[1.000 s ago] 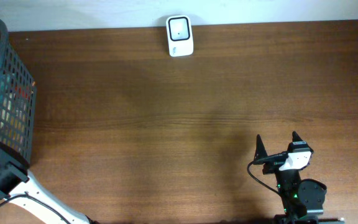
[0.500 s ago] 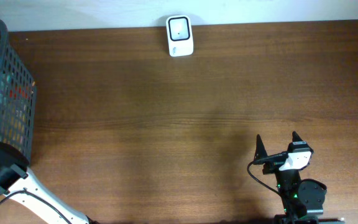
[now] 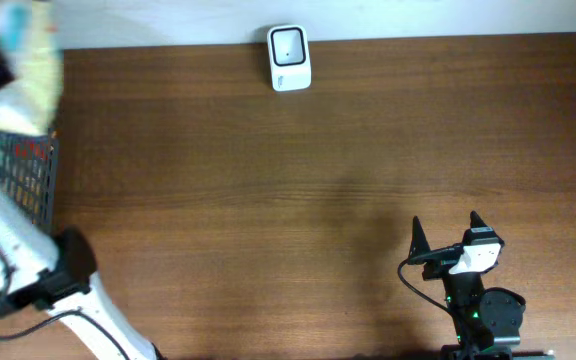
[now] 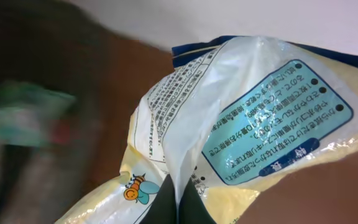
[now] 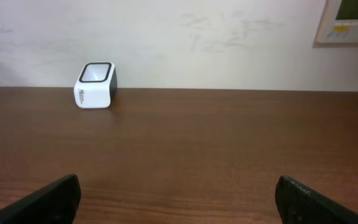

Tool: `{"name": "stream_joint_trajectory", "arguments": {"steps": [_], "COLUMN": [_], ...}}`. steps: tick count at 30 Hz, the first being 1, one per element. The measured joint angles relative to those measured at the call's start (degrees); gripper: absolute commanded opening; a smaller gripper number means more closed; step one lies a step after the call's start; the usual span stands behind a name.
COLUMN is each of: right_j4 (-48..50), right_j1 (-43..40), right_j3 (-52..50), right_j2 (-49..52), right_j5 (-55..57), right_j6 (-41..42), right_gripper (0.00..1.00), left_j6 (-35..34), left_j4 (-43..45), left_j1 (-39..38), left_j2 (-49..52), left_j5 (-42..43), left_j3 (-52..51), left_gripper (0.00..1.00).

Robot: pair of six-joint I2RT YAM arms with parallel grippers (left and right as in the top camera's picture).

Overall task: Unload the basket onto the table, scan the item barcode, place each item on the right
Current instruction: 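Grasp the white wipes pack and place it on the table center, then lift the white tube from the basket and set it beside the wipes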

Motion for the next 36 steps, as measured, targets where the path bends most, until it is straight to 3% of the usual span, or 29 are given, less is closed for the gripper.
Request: {"name": "stream_joint_trajectory", "arguments": {"steps": [4,9,10,11,12,13,17,21,24,26,30,36], "right_j4": [0.00,0.02,0.02,0.02,0.00,0.02,0.00,0.07,0.02,0.02,0.02,0.02], "right_j1": [0.00,0.00,0.00,0.00,0.00,0.00,0.00,0.00,0.00,0.00,0.00,0.00], "right_j3": [0.00,0.00,0.00,0.00,0.00,0.00,0.00,0.00,0.00,0.00,0.00,0.00], "right_j2": [0.00,0.02,0.00,0.02,0.02,0.00,0.02,0.00,0.02,0.00,0.02,0.00], "right_j5": [0.00,0.00,0.00,0.00,0.00,-0.02,0.00,-0.02,0.00,0.00,0.00,0.00], "right_j6": [0.04,0.02,0.04,0.00,0.02,0.02,-0.02,0.02,0.02,0.04,-0.02,0.00], "right_gripper": [0.98,0.99,0.99,0.99,0.99,0.99,0.99,0.99,0.99,0.99,0.99,0.99], "left_j6": [0.07,0.11,0.11,0.11,0.15,0.31,0.22,0.26,-0.74,-3.28,-8.85,-10.25], "left_j4": [1.68,15.15,18.58,22.14,25.40,27.71,26.73,15.76,11.23,10.16,8.28,11.39], "left_j1": [-14.25,-29.99,-32.46,-34.86,-37.31,-39.30,-42.23,-36.17,-23.52,-12.68,6.93,19.30], "left_j2": [1.16,2.43,2.45,2.54,2.60,2.60,2.62,2.84,1.84,0.59,-0.61,4.74], "left_j5": [0.48,0.55,0.59,0.72,0.98,1.14,0.61,-4.31,-10.62,-14.56,-18.78,-20.11], "left_j3": [-16.39,-46.10,-50.84,-55.19,-59.08,-61.16,-59.12,-39.52,-14.16,-4.11,-2.40,-14.62], "left_gripper": [0.00,0.00,0.17,0.48,0.89,0.99,0.99,0.99,0.99,0.99,0.99,0.99]}}
